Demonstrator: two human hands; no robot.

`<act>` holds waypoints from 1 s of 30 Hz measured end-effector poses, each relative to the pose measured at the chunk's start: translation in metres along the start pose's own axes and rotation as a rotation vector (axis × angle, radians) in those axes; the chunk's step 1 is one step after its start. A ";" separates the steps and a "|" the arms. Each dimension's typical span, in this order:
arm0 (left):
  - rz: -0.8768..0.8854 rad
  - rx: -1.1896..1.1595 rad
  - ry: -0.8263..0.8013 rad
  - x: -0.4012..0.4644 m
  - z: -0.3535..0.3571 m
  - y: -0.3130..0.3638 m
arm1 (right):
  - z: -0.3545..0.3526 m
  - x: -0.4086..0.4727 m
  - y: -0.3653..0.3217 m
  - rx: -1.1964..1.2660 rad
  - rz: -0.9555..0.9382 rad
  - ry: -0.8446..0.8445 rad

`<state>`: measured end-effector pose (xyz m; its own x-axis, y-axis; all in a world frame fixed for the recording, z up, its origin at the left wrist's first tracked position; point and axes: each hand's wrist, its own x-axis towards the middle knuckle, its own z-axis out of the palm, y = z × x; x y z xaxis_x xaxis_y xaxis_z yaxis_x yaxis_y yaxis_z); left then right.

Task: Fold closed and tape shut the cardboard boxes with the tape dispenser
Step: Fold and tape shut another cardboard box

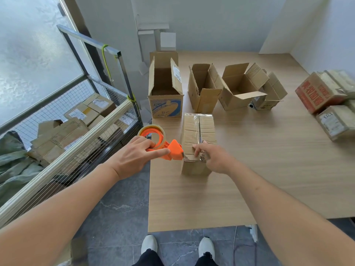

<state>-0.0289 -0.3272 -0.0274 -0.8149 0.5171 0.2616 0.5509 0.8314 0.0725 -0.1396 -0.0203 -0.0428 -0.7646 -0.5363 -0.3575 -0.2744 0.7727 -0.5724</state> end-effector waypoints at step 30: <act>0.147 -0.203 -0.020 0.014 -0.011 0.033 | -0.003 0.006 -0.058 -0.008 -0.422 0.376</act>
<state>-0.0201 -0.2952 -0.0110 -0.7257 0.6353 0.2643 0.6870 0.6903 0.2271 -0.1298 -0.0675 -0.0095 -0.7422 -0.6427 0.1900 -0.6049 0.5205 -0.6026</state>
